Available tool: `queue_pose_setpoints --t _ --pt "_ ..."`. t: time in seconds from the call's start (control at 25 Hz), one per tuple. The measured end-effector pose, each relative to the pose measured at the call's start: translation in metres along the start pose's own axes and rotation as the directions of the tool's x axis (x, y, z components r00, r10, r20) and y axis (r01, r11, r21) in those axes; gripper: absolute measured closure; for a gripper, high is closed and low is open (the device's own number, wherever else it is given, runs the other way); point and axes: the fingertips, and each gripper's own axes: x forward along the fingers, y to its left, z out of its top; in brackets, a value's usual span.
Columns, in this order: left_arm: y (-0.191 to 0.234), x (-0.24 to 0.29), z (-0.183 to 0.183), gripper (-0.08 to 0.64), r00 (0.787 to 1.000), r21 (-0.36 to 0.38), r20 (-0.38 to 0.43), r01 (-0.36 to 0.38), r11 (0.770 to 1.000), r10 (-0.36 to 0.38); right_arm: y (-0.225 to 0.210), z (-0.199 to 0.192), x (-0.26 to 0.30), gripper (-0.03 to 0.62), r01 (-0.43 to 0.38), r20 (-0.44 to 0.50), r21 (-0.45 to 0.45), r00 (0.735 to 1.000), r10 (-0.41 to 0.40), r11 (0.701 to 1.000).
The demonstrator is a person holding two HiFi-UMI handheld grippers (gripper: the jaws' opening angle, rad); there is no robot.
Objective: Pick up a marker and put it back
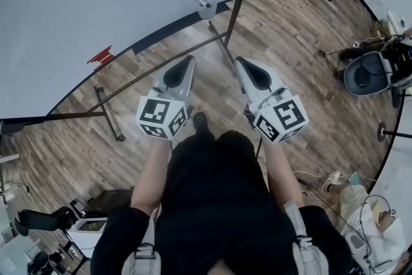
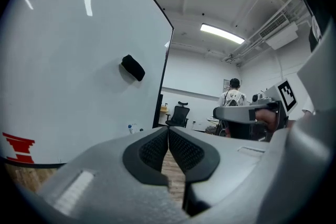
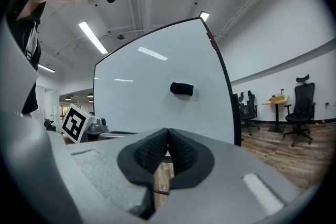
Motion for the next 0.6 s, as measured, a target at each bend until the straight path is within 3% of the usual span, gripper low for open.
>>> queue_pose_setpoints --t 0.4,0.6 --pt "0.017 0.042 -0.006 0.546 0.999 -0.006 -0.036 0.011 1.0 -0.012 -0.023 -0.004 0.031 0.591 -0.002 -0.026 0.021 1.0 0.002 1.0" --pt "0.02 0.069 -0.009 0.545 0.998 -0.005 -0.066 -0.009 1.0 0.009 -0.044 0.002 0.053 0.591 -0.067 -0.046 0.019 0.997 0.068 0.998"
